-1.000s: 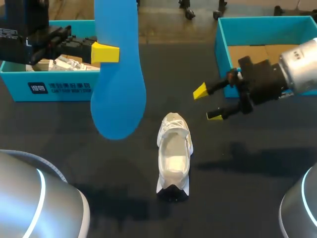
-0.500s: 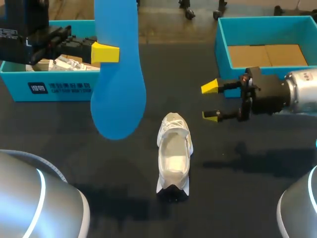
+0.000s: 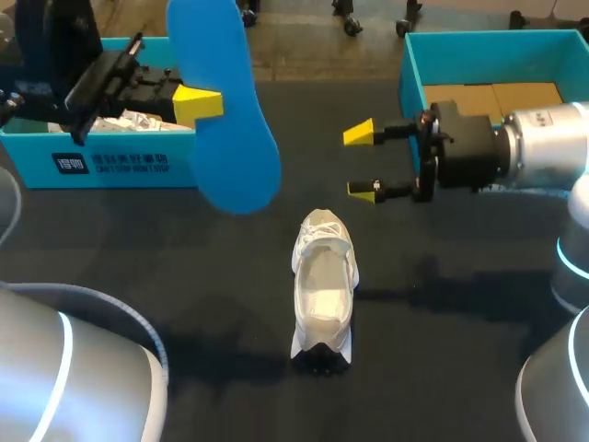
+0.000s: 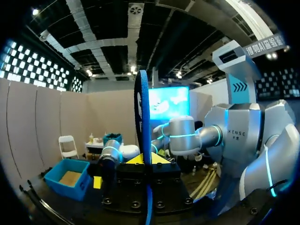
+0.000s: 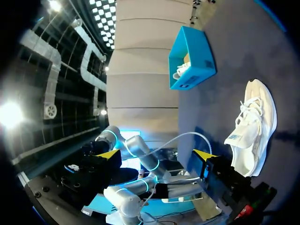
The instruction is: Take the shoe out of the shoebox, open the shoe tongue, remove and reinsert the insole, then place the shoe into the shoebox
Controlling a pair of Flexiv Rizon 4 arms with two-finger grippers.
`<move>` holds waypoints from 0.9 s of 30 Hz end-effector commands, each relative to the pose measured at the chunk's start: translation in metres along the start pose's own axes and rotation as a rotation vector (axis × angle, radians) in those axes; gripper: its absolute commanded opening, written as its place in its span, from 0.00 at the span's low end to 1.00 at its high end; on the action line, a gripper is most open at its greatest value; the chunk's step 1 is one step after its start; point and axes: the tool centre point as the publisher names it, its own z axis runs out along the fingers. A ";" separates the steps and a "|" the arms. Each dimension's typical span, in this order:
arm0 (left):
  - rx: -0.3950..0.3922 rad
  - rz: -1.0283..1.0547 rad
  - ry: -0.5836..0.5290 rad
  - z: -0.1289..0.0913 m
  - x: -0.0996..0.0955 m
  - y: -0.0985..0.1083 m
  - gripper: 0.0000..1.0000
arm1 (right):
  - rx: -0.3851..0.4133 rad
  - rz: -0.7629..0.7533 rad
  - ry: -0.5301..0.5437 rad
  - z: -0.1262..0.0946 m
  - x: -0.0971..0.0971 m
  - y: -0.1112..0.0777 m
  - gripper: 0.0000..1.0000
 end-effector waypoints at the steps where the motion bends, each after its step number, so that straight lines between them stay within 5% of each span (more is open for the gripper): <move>1: 0.027 0.289 0.137 0.002 -0.009 0.002 0.00 | 0.007 0.004 -0.043 0.000 0.007 0.004 1.00; 6: 0.027 0.289 0.137 0.002 -0.009 0.002 0.00 | 0.007 0.004 -0.043 0.000 0.007 0.004 1.00; 9: -0.095 0.529 0.156 -0.004 -0.015 0.007 0.00 | 0.007 0.004 -0.043 0.000 0.007 0.004 1.00; 13: -0.120 1.087 0.211 -0.017 -0.036 0.023 0.00 | 0.007 0.004 -0.043 0.000 0.007 0.004 1.00; 14: -0.065 0.993 0.250 -0.024 -0.053 0.030 0.00 | 0.007 0.004 -0.043 0.000 0.007 0.004 1.00; 24: -0.065 0.993 0.250 -0.024 -0.053 0.030 0.00 | 0.007 0.004 -0.043 0.000 0.007 0.004 1.00; 27: -0.162 1.233 0.297 -0.022 -0.047 0.035 0.00 | 0.007 0.004 -0.043 0.000 0.007 0.004 1.00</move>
